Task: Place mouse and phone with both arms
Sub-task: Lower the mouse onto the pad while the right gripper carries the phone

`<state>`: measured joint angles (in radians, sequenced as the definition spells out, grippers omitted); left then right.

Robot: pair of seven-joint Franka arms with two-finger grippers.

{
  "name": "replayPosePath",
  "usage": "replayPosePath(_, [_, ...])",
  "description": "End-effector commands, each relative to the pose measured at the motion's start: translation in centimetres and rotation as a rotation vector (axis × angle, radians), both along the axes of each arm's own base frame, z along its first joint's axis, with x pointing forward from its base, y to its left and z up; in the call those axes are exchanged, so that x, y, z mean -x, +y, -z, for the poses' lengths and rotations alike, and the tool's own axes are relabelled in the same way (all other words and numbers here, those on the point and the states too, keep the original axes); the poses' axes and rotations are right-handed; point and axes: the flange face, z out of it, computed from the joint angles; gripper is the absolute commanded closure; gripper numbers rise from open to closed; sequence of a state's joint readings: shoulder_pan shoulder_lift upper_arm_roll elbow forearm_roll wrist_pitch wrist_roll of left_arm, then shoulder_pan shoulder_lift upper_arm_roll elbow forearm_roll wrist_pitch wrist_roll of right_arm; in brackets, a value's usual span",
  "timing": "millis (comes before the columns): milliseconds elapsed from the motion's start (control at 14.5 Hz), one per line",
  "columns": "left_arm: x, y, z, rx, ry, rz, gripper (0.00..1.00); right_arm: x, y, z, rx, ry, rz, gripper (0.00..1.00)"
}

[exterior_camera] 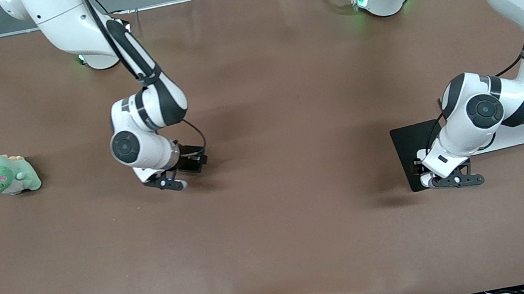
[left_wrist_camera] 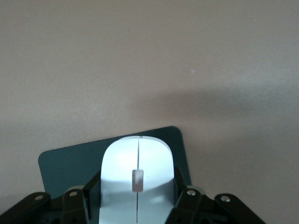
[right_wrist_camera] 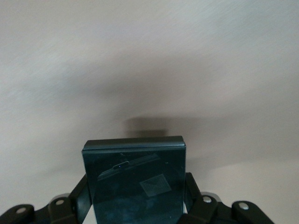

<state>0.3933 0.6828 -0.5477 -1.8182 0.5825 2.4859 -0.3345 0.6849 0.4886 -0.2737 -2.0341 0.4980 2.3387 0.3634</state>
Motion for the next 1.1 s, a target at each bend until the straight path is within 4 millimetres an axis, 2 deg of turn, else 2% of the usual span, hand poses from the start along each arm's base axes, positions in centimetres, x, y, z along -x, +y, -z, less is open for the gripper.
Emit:
replayPosePath(0, [0.6,0.3,1.2,-0.007,-0.026,0.038,1.0,0.6,-3.9,-1.9,-0.012,-0.017,-0.056,1.0])
replayPosePath(275, [0.5,0.9,2.2,-0.018,-0.022,0.044,1.0,0.5,-10.6,-1.9,-0.001,-0.036,-0.135,1.0])
replayPosePath(413, [0.6,0.8,2.8,-0.016,-0.014,0.045,1.0,0.3,-12.9,-2.2,0.019,-0.045,-0.16,1.0])
replayPosePath(620, [0.7,0.7,3.4,-0.024,-0.011,0.06,1.0,0.3,-17.4,-2.3,0.042,-0.051,-0.224,1.0])
replayPosePath(688, [0.8,0.7,3.9,-0.02,-0.004,0.059,0.96,0.1,-19.1,-2.7,0.038,-0.063,-0.25,1.0])
replayPosePath(757, [0.8,0.7,3.9,-0.019,-0.002,0.059,0.74,0.2,-20.8,-2.7,0.038,-0.066,-0.27,1.0])
replayPosePath(895, [0.9,0.6,4.4,-0.017,0.003,0.062,0.01,0.7,-24.5,-2.2,0.043,-0.067,-0.307,1.0])
replayPosePath(1033, [0.9,0.9,4.3,-0.017,0.0,0.059,0.0,1.8,-27.7,-1.5,0.025,-0.06,-0.333,1.0])
